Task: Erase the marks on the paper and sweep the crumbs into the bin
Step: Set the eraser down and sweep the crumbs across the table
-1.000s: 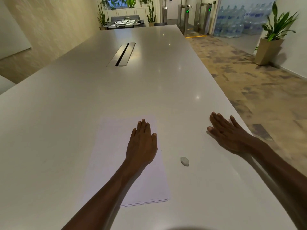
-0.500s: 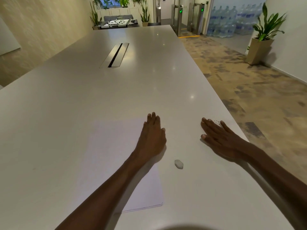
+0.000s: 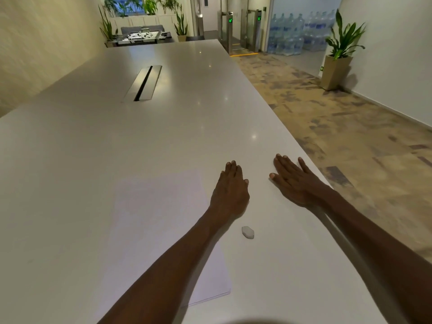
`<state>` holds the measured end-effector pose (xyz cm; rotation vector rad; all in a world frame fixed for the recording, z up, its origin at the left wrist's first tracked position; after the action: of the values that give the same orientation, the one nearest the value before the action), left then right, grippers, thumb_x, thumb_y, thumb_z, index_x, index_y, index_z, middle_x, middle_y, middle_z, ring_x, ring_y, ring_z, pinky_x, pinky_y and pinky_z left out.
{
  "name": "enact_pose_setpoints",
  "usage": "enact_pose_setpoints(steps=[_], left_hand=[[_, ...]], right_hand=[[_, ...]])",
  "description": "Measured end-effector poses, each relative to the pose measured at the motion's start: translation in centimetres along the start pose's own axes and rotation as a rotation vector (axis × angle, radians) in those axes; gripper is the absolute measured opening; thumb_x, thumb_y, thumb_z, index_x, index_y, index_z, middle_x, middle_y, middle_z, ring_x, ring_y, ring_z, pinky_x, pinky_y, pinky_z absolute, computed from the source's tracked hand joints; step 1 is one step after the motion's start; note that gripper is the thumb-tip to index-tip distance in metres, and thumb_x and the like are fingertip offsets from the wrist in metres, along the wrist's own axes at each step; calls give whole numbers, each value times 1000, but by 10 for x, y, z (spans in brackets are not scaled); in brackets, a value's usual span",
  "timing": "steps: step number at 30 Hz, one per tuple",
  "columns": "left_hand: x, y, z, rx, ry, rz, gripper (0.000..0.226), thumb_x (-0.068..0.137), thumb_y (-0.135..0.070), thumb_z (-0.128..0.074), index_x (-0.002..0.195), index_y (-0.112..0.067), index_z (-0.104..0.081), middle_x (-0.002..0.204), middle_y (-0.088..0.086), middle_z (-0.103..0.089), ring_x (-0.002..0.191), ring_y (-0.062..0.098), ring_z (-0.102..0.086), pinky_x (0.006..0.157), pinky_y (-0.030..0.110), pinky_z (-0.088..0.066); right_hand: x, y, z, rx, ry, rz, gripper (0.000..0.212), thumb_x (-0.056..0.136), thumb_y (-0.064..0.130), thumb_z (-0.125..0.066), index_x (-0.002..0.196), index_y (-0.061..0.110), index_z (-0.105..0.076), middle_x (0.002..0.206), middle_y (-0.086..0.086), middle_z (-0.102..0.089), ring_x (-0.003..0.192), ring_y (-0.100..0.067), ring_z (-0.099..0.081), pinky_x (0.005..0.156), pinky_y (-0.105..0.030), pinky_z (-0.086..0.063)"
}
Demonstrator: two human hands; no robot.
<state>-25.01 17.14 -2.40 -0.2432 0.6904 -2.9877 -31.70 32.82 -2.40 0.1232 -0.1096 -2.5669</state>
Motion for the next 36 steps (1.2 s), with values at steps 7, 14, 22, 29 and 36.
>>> enact_pose_setpoints(steps=[7,14,22,29,36], left_hand=[[1,-1,-1,59,-3,8,52,106,-22,-27,152,0,-22,164,16,-13,153,24,-5,123,35,-7],[15,-8,-5,58,27,69,52,106,-23,-29,151,3,-24,164,18,-10,153,27,-4,122,40,-11],[34,-64,-18,20,56,115,52,108,-20,-29,152,5,-18,164,21,-4,153,30,1,121,43,-8],[37,-85,-32,-74,-56,167,50,107,-18,-29,152,3,-20,164,19,-9,153,29,-3,122,43,-9],[28,-98,-41,-86,-128,202,47,107,-19,-30,149,2,-28,163,18,-14,153,28,-5,122,43,-13]], right_hand=[[-7,-37,0,-9,-5,-157,75,98,58,-7,156,11,0,164,-2,7,150,-13,9,121,-42,9],[-18,0,0,2,-38,90,112,70,79,26,155,10,1,163,-1,7,150,-13,8,122,-40,8],[-9,-43,5,-25,-25,158,120,62,77,36,155,9,3,163,-5,8,150,-15,9,122,-45,6],[-1,-50,24,162,-151,294,51,106,17,-28,154,6,-15,162,-10,-13,151,-19,-11,120,-31,-1],[2,-65,44,350,-343,339,41,99,6,-46,139,12,-53,148,-7,-45,138,-28,-39,113,-36,-30]])
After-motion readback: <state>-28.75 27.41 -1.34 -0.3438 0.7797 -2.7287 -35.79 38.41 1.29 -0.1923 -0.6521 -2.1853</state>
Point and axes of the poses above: each hand's wrist, its own x-axis towards the middle knuckle, its own z-axis out of the back of the hand, y = z × x, the point moved 9 cm from there along x, towards the middle knuckle
